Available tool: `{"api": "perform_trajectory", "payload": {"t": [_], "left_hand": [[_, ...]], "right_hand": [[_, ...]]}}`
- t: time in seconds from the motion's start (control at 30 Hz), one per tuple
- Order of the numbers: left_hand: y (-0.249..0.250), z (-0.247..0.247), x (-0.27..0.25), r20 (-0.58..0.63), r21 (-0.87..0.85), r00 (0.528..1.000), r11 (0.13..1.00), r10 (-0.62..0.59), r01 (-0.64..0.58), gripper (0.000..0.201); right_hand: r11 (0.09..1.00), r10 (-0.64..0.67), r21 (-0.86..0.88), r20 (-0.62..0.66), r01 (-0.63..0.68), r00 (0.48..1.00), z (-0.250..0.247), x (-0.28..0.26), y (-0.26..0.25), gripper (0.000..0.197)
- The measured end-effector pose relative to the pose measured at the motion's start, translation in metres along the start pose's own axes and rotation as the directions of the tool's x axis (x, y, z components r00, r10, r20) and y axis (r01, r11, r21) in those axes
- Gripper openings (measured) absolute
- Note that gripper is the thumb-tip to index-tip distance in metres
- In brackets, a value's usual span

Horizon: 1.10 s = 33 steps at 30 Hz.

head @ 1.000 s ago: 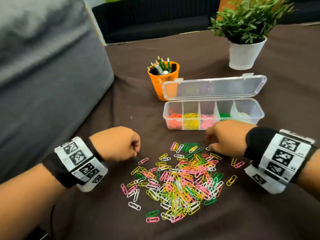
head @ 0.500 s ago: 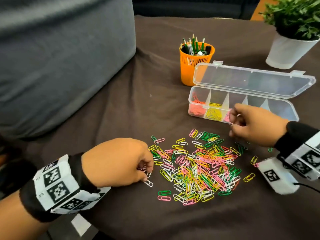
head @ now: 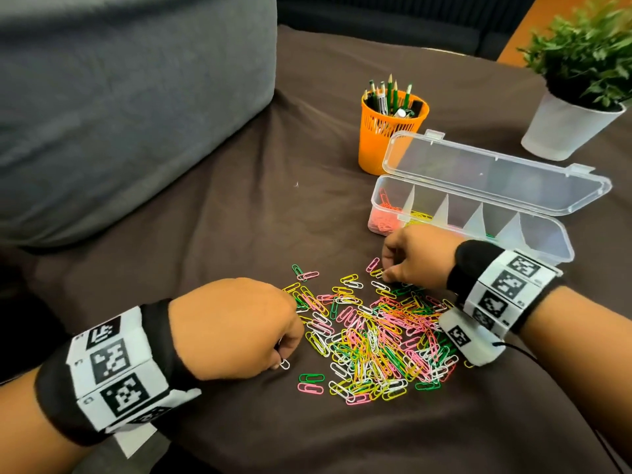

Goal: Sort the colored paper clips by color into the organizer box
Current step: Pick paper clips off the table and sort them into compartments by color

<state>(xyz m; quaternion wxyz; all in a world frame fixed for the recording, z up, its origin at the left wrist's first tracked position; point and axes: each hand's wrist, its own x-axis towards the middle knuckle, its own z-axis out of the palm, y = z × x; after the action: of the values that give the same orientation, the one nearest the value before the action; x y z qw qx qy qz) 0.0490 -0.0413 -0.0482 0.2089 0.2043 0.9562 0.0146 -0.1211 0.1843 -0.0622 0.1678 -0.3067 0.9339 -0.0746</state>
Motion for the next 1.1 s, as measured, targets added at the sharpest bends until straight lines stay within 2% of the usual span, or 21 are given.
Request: {"api": "perform_trajectory", "payload": {"t": [0.13,0.23,0.27,0.3,0.37,0.43,0.53,0.67,0.77,0.83,0.87,0.9,0.97,1.03,1.1], "left_hand": [[-0.004,-0.001,-0.005,-0.035,-0.024,0.999,0.999,0.034,-0.035,0.015],[-0.006,-0.004,-0.009,-0.086,-0.065,0.995,0.996,0.051,-0.057,0.011],[-0.006,-0.007,-0.010,-0.110,-0.110,0.993,0.993,0.039,-0.051,0.009],[-0.008,-0.008,-0.011,-0.139,-0.174,0.990,0.984,0.021,-0.046,0.007],[-0.012,-0.011,-0.012,-0.212,-0.331,0.977,0.942,-0.024,-0.049,0.012],[-0.017,-0.010,-0.013,-0.256,-0.530,0.965,0.843,-0.056,-0.092,0.024],[-0.020,-0.012,-0.013,-0.254,-0.752,0.964,0.642,-0.078,-0.146,0.038],[-0.032,-0.017,-0.008,-0.221,-0.863,0.955,0.497,-0.200,-0.096,0.036],[-0.036,-0.019,-0.004,-0.199,-0.943,0.930,0.319,-0.310,-0.095,0.023],[-0.039,-0.020,-0.005,-0.187,-0.964,0.922,0.245,-0.338,-0.106,0.017],[-0.039,-0.021,-0.006,-0.183,-0.962,0.927,0.255,-0.329,-0.100,0.016],[-0.038,-0.022,-0.007,-0.181,-0.945,0.934,0.318,-0.308,-0.078,0.015],[-0.036,-0.023,-0.009,-0.177,-0.845,0.948,0.534,-0.264,-0.009,0.012],[-0.036,-0.022,-0.008,-0.197,-0.666,0.946,0.743,-0.258,0.064,0.012],[-0.034,-0.021,-0.008,-0.196,-0.456,0.942,0.876,-0.272,0.158,0.005]], "right_hand": [[0.996,0.005,0.085,0.003,-0.005,1.000,-0.002,-0.002,0.004,0.018],[0.938,0.070,0.344,-0.055,-0.047,0.996,-0.006,-0.005,0.008,0.022],[0.868,0.124,0.490,-0.062,-0.078,0.990,-0.007,-0.007,0.009,0.022],[0.754,0.177,0.649,-0.049,-0.103,0.983,-0.008,-0.009,0.009,0.021],[0.456,0.233,0.884,-0.007,-0.103,0.972,-0.010,-0.014,0.008,0.020],[0.237,0.244,0.970,-0.008,-0.052,0.970,-0.012,-0.019,0.005,0.023],[0.051,0.235,0.998,-0.034,0.023,0.971,-0.013,-0.022,0.002,0.022],[-0.095,0.176,0.995,-0.003,0.020,0.984,-0.010,-0.026,0.001,0.032],[-0.186,0.173,0.982,0.024,0.009,0.985,-0.007,-0.029,-0.002,0.025],[-0.228,0.167,0.974,0.038,0.001,0.985,-0.006,-0.030,-0.004,0.014],[-0.228,0.161,0.974,0.047,-0.010,0.986,-0.007,-0.030,-0.004,0.007],[-0.218,0.151,0.976,0.061,-0.027,0.987,-0.009,-0.031,-0.004,0.003],[-0.155,0.135,0.986,0.085,-0.063,0.987,-0.011,-0.031,-0.005,0.018],[0.009,0.121,0.999,0.048,-0.049,0.992,-0.013,-0.029,-0.011,0.028],[0.214,0.110,0.977,-0.031,0.007,0.993,-0.012,-0.026,-0.019,0.032]]}}
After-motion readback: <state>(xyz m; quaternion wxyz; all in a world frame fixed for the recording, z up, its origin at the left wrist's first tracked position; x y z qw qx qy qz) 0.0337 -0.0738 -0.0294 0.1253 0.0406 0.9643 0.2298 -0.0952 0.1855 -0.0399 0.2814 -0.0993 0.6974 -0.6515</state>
